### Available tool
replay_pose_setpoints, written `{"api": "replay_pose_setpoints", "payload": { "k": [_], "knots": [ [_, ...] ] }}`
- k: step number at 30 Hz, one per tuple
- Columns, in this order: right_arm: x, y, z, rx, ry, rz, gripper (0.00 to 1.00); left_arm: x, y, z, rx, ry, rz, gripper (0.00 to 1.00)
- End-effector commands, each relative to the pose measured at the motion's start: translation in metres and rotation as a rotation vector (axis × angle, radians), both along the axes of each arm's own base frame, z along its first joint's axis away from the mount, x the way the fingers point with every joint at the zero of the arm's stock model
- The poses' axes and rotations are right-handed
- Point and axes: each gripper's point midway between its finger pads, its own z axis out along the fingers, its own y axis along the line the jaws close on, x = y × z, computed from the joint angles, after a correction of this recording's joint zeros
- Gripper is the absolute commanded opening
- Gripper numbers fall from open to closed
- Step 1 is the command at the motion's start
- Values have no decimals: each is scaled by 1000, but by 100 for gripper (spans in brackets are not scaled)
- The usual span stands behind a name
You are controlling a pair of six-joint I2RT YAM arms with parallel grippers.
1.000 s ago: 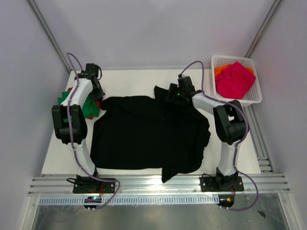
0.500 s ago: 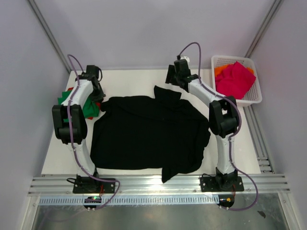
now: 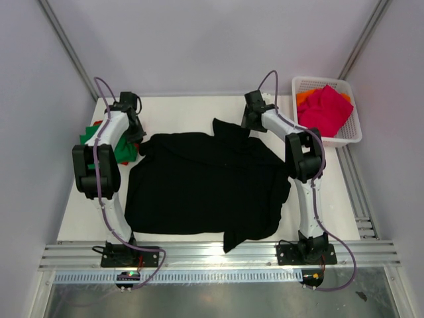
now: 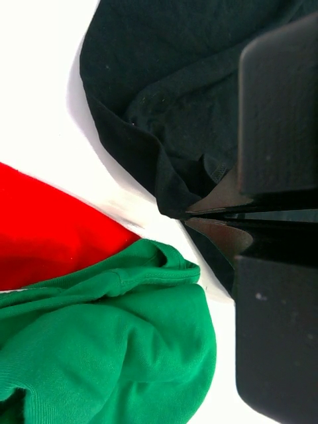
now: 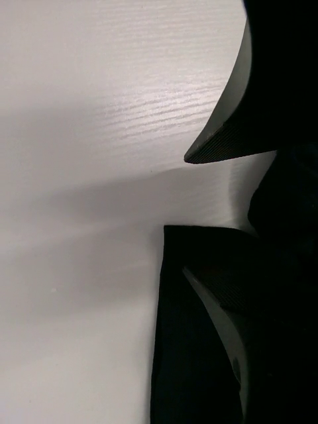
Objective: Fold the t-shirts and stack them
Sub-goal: Grap the side of the flattened tshirt furthest away from the robot with both arms
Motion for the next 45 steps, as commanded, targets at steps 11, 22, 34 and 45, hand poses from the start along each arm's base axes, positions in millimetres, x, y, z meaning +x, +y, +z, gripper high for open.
{"api": "replay_pose_setpoints", "payload": {
  "k": [11,22,34,45],
  "knots": [
    [10,13,11,93,-59,28,67,5,0,28,6,-84,-6,0],
    [11,19,4,114,-62,48,67,6,1,33,15,-91,-5,0],
    [19,33,-8,189,-60,58,67,1,4,47,32,-101,-2,0],
    [20,35,-21,171,26,49,67,2,7,63,45,-128,6,0]
  ]
}}
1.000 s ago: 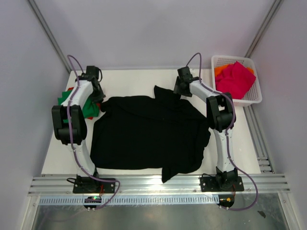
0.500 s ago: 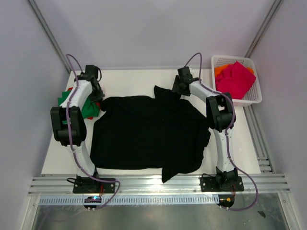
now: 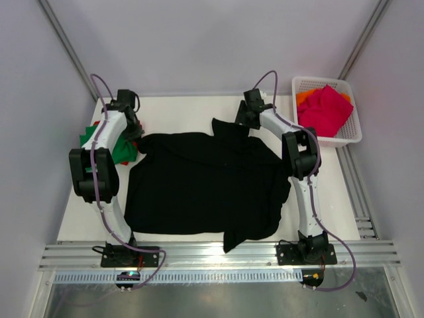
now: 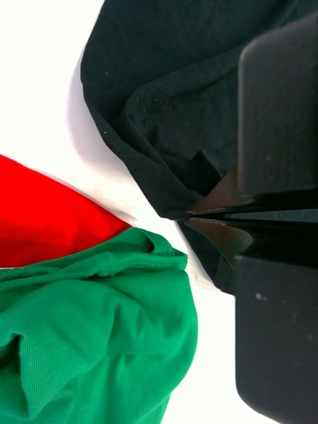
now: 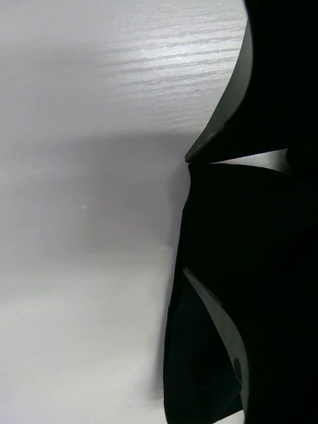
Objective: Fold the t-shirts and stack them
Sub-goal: Grap the side of the flattened tshirt furthest away from the robot with both arms
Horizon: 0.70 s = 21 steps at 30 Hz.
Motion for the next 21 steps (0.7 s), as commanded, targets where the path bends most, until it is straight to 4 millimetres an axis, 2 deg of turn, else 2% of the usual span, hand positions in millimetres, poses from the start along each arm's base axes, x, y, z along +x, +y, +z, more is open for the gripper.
{"api": "replay_pose_setpoints", "payload": {
  "k": [1,12,14,17,18,21],
  "knots": [
    [-4,1,-16,-9,80,-10,67,5,2,47,21,-103,-4,0],
    [-11,-6,-18,-12,125,-64,66,10,3,58,23,-139,0,0],
    [-13,-7,-19,-14,136,-63,63,10,3,61,25,-145,-2,0],
    [-16,-9,-19,-8,145,-56,45,12,5,66,37,-155,0,0],
    [-17,-9,-20,-6,149,-54,32,14,6,69,40,-162,0,0],
    [-19,-10,-20,2,164,-45,14,15,6,74,40,-173,0,0]
  ]
}}
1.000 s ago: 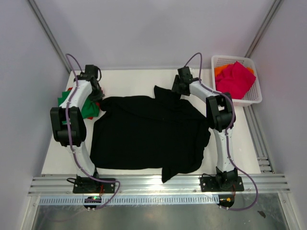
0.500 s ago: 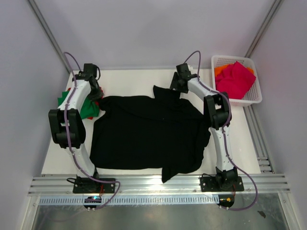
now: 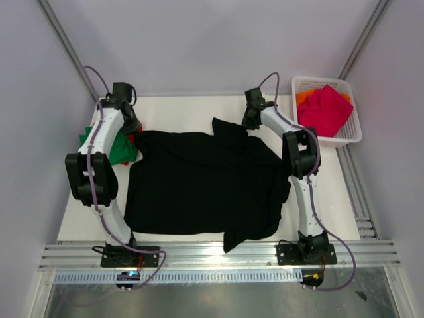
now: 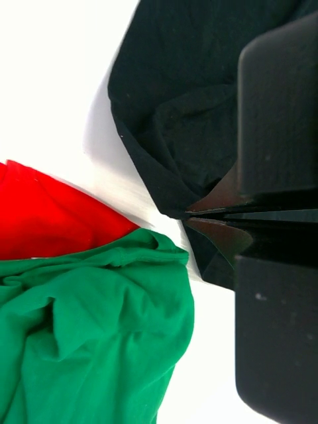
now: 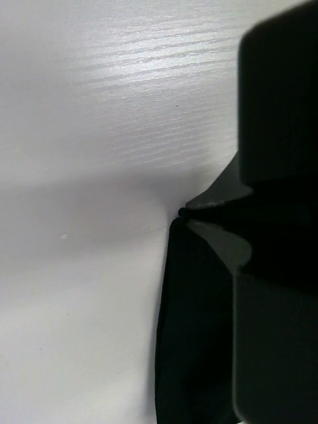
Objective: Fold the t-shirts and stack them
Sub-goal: Grap the side of the flattened tshirt furthest away from the robot with both arms
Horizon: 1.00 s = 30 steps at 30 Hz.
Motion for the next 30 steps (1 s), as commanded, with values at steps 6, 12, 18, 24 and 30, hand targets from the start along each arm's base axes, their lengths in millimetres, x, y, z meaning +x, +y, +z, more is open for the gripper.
{"api": "replay_pose_setpoints", "payload": {
  "k": [6,12,18,24,30],
  "knots": [
    [-20,-8,-16,-18,91,4,3,6,1,40,13,-98,-4,0],
    [-25,-7,0,8,9,37,3,4,-1,38,0,-102,2,0],
    [-16,-1,61,53,-194,85,3,3,-4,53,-18,-140,1,0],
    [-26,4,109,102,-327,127,3,-4,-11,53,-53,-130,-15,0],
    [-42,5,149,137,-435,147,3,-18,-19,45,-80,-101,-42,0]
  ]
}}
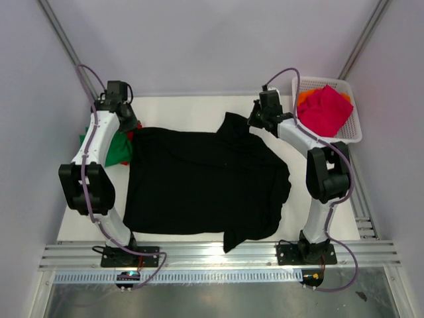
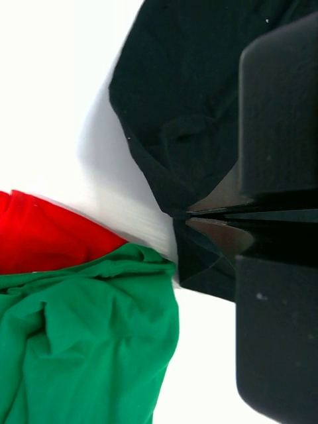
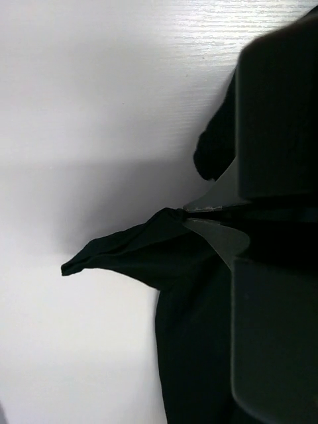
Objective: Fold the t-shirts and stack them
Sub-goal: Grap the side of the flattened tshirt furthest away from the robot with both arms, then fold the flattened tshirt in 1/3 of the way
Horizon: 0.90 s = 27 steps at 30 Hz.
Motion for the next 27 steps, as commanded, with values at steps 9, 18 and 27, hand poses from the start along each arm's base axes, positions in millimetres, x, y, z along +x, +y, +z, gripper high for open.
{"api": "replay_pose_setpoints", "payload": {
  "k": [9,18,27],
  "knots": [
    [-32,20,86,88,-237,102,3,-32,-18,-1,-19,33,-42,0],
    [-88,25,121,115,-307,153,3,-47,-30,3,-46,26,-51,0],
    [-141,20,133,123,-336,181,3,-66,-45,-2,-15,51,-83,0]
  ]
}}
